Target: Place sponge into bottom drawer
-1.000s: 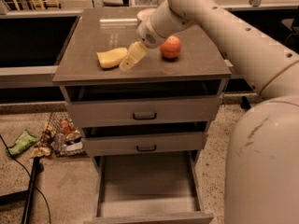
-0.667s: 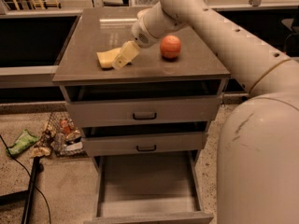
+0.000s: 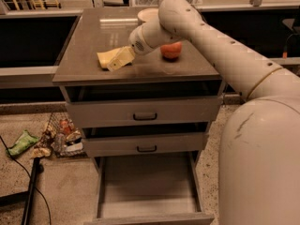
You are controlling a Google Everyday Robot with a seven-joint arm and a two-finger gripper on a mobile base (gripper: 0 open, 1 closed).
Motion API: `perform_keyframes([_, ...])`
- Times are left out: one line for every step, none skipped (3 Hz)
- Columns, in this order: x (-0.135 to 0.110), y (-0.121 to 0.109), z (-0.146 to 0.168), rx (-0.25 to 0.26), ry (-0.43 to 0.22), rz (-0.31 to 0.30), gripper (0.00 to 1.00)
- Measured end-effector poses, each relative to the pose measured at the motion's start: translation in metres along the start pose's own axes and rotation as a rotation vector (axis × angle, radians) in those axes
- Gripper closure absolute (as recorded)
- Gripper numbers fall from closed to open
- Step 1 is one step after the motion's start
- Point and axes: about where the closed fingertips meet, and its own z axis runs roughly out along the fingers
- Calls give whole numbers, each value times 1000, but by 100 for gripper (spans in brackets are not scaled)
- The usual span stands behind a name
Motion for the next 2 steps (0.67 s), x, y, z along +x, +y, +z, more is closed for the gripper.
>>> perform_keyframes([4,-8,15,-10,-28,28,10])
perform_keyframes([9,-13,23,-13,-44,48,29])
